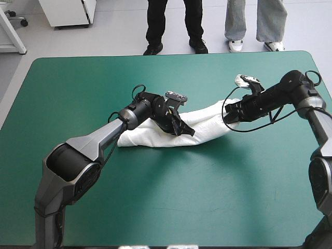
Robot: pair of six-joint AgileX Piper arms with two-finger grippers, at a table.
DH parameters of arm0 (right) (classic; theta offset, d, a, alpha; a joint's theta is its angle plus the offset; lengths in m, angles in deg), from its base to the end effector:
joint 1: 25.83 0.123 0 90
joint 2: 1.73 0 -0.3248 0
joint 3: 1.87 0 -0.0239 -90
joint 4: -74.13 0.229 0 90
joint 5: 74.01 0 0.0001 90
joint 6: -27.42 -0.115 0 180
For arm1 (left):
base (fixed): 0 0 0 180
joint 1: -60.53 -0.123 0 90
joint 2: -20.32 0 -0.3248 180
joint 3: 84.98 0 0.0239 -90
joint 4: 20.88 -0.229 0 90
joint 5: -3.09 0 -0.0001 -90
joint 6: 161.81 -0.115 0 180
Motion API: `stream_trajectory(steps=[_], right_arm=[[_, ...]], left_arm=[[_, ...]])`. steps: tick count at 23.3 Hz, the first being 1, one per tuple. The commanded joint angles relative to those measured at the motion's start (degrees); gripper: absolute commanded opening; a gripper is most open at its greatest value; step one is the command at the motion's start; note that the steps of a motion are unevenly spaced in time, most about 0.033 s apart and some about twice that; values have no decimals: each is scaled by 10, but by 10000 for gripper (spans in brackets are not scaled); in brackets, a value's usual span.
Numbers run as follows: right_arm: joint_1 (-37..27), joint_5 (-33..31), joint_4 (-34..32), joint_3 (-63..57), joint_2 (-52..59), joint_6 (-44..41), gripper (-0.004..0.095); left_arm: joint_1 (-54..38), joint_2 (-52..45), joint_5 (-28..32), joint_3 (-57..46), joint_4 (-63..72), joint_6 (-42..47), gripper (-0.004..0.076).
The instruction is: Fold the cloth
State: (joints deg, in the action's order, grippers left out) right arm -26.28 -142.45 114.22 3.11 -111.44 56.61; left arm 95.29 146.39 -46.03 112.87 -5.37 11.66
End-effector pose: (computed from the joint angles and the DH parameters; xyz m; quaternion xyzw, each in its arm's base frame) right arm 0.3576 0.0661 0.3038 -0.1293 0.9349 0.3006 0.1374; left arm 0.3658 -0.2822 0.2335 0.2803 0.9326 -0.1613 0.1602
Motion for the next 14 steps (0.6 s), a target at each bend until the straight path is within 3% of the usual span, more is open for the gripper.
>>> stream_trajectory(steps=[1, 6, 10, 14], right_arm=[[-7, -5, 29, 17, 34, 4, -17], [-7, -5, 38, 17, 34, 4, -17], [-4, -10, 81, 17, 36, 14, -16], [47, -12, 93, 46, 37, 16, -17]], left_arm=[[5, -18, -25, 6, 3, -1, -9], [5, -48, -48, 32, -39, -5, -9], [5, -136, -116, 81, -145, 34, -9], [5, -260, -150, 92, -215, 53, -9]])
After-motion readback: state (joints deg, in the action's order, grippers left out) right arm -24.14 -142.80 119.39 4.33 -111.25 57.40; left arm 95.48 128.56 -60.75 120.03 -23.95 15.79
